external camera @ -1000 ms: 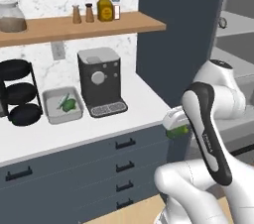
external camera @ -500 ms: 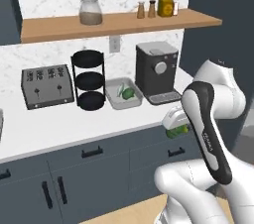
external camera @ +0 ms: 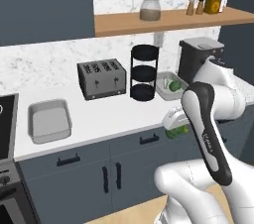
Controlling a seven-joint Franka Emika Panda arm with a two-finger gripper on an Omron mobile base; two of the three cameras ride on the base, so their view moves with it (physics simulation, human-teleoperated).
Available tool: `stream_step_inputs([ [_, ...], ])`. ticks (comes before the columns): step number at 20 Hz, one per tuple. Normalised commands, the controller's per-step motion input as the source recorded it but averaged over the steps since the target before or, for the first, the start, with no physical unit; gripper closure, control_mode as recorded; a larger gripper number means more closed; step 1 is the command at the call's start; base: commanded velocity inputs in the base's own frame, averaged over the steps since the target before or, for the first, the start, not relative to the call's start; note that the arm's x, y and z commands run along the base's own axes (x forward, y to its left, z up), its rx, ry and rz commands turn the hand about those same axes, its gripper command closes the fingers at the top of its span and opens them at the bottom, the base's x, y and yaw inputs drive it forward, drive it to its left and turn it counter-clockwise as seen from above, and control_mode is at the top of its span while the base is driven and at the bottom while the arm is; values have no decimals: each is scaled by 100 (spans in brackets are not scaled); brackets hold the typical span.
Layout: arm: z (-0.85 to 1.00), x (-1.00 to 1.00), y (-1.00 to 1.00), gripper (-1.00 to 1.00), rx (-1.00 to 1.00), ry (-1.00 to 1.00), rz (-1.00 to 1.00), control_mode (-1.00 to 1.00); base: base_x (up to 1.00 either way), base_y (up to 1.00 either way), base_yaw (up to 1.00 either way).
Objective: Place one broccoli and one fish in each tupperware on the nearby counter, to pack two identical lunches.
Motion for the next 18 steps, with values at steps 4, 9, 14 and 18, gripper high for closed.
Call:
stream_step_inputs([
  [4, 0, 0, 0, 100, 0, 0, 0, 100, 40, 100, 0],
  [9, 0, 0, 0, 100, 0, 0, 0, 100, 62, 95, 0],
  [14, -35, 50, 43, 100, 0, 4, 0, -100, 9, 12, 0],
  [18, -60, 96, 72, 100, 0, 1, 0, -100, 0, 0, 0],
])
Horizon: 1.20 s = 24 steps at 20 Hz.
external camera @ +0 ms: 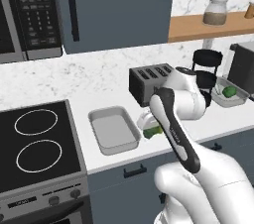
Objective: Place one broccoli and one fish in each tupperware on the nearby counter, to pack two identical lunches.
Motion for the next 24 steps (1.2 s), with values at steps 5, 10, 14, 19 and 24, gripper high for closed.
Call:
stream_step_inputs([
  [5, -42, 100, 82, 100, -1, 7, -3, -100, 0, 0, 0],
  [10, -8, 100, 77, 100, -14, 41, -4, -100, 0, 0, 0],
  [14, -13, 62, 11, 100, -8, 50, 0, -100, 0, 0, 0],
  [19, -85, 16, 0, 100, 0, -4, 1, -100, 0, 0, 0],
  [24, -69, 35, 10, 100, 0, -20, 0, -100, 0, 0, 0],
])
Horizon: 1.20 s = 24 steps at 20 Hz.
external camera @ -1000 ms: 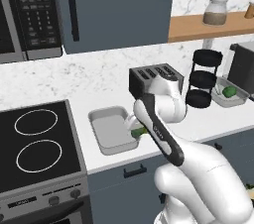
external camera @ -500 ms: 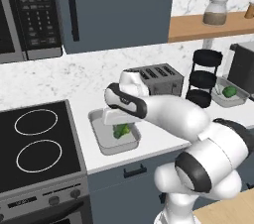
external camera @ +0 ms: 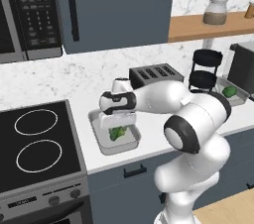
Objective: Place one broccoli and one fish in each tupperware on the nearby counter, to pack two identical lunches.
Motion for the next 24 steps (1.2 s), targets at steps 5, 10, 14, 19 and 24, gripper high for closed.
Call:
stream_step_inputs([
  [5, -1, 60, 24, 100, 0, -10, 0, -100, 0, 0, 0],
  [10, -9, 59, 35, 100, 0, 0, 0, -100, 0, 0, 0],
  [14, -1, 13, 10, 100, 0, 1, 0, -100, 0, 0, 0],
  [19, 0, 0, 0, -100, 0, 0, 0, -100, 0, 0, 0],
  [24, 0, 0, 0, -100, 0, 0, 0, -100, 0, 0, 0],
])
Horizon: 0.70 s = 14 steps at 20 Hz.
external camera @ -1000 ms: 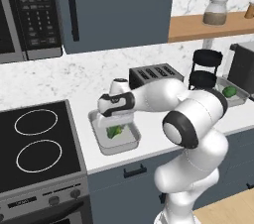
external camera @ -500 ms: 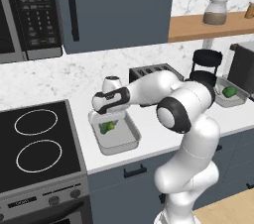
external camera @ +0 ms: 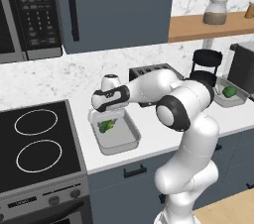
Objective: Place one broccoli and one fish in each tupperware on the nearby counter, to pack two identical lunches.
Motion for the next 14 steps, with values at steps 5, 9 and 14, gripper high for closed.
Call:
stream_step_inputs([
  [5, 5, -17, -10, -100, 0, -1, -1, -100, 0, 0, 0],
  [9, 22, -59, -36, -100, 0, -4, 0, -100, 0, 0, 0],
  [14, 28, -86, -66, -100, 1, -1, 0, -100, 0, 0, 0],
])
